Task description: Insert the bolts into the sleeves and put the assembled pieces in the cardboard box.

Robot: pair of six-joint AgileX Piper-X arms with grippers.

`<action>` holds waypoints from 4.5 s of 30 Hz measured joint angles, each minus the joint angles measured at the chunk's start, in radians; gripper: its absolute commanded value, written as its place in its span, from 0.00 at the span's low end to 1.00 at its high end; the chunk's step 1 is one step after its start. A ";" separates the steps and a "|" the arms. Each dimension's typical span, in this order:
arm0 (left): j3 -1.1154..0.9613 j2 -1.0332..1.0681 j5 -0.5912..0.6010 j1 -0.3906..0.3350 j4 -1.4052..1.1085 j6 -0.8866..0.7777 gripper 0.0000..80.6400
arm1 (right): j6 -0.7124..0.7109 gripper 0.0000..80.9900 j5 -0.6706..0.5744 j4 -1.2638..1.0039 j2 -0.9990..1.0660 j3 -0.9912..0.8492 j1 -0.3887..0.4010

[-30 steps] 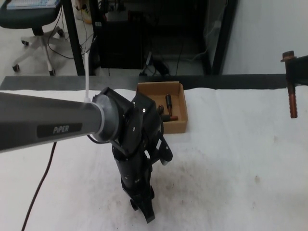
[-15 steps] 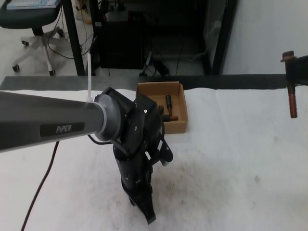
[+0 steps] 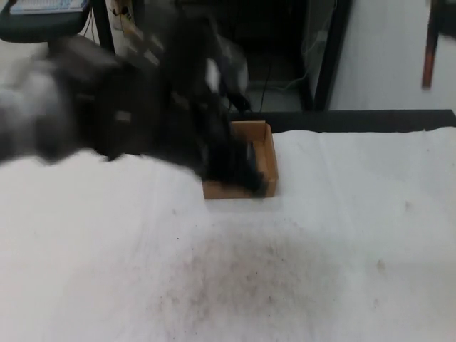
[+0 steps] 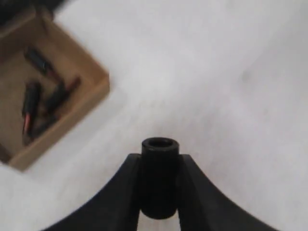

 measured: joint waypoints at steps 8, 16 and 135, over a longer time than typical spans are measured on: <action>0.219 -0.201 0.242 0.000 -0.185 -0.039 0.00 | 0.315 0.01 -0.128 -0.554 0.035 0.188 0.040; 0.333 -0.315 0.425 0.006 -0.215 -0.050 0.00 | 0.341 0.01 -0.174 -0.930 0.138 0.215 0.315; 0.337 -0.278 0.349 0.184 -0.762 -0.178 0.00 | 0.028 0.01 -0.105 -0.810 0.394 -0.058 0.537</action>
